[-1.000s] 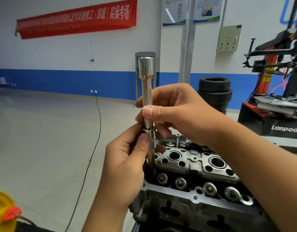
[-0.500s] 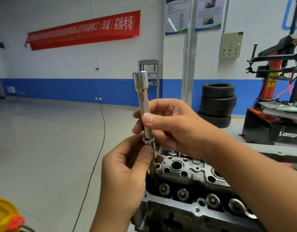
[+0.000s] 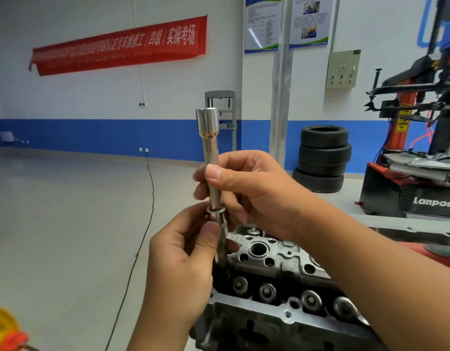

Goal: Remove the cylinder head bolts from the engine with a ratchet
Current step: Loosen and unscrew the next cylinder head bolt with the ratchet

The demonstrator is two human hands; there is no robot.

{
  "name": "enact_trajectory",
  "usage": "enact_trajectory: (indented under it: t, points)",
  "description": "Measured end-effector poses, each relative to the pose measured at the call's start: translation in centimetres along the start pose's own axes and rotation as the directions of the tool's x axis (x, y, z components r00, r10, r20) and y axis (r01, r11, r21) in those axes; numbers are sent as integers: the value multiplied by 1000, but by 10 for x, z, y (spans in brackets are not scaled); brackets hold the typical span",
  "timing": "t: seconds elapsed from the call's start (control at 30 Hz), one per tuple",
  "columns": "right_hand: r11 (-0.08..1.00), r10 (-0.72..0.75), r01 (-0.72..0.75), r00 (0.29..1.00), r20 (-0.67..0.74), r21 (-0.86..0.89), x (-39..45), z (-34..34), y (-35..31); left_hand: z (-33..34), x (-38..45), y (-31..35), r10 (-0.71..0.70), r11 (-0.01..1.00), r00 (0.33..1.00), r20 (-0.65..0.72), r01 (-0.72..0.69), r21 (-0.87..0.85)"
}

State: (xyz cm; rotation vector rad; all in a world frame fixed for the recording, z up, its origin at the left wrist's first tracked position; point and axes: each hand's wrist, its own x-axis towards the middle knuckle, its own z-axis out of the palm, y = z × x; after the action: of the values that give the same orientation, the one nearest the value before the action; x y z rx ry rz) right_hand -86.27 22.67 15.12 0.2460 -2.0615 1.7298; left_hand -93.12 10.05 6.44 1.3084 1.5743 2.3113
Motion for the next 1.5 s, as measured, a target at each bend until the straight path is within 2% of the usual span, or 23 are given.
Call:
enact_trajectory:
  t: [0.13,0.2,0.47,0.6,0.7,0.77,0.87,1.0,1.1,1.27,1.37,1.5]
  points:
    - [999,-45,46,993,-111,3,1,5,1,-3,1,-3,-3,999,993,-117,9,48]
    - [998,-57,57,990,-129,-1,2,4,1,-3,0,-3,6,998,993,-120,0,56]
    - [993,-80,66,986,-144,-100,-1,2,0,-4,-2,-2,75,980,995,-63,-62,187]
    - [946,-141,76,972,-188,-316,-1,6,1,-1,-2,-1,-1,979,1000,12,-1,204]
    - [925,-154,82,973,-170,-370,-2,7,-1,-1,-3,2,-31,989,996,85,18,148]
    - [938,-113,57,983,-146,-342,-2,6,-3,-1,-3,3,-37,993,994,98,26,114]
    - [960,-83,47,990,-118,-277,-3,7,-3,-2,-2,1,-28,998,1000,3,28,64]
    - [970,-100,61,983,-156,-236,-4,6,-1,-2,-2,-2,3,993,996,-91,8,118]
    - [978,-92,60,983,-158,-200,-2,3,-1,-3,-2,-4,12,994,997,-72,-4,113]
    - [995,-14,6,997,-70,-105,0,-2,-1,-1,-2,2,-52,999,997,51,53,-14]
    - [998,15,-18,999,-49,-54,0,-2,0,0,-1,3,-38,999,999,-23,38,-25]
    - [999,-24,26,993,-117,23,1,0,5,-1,0,1,-8,1000,995,-96,10,22]
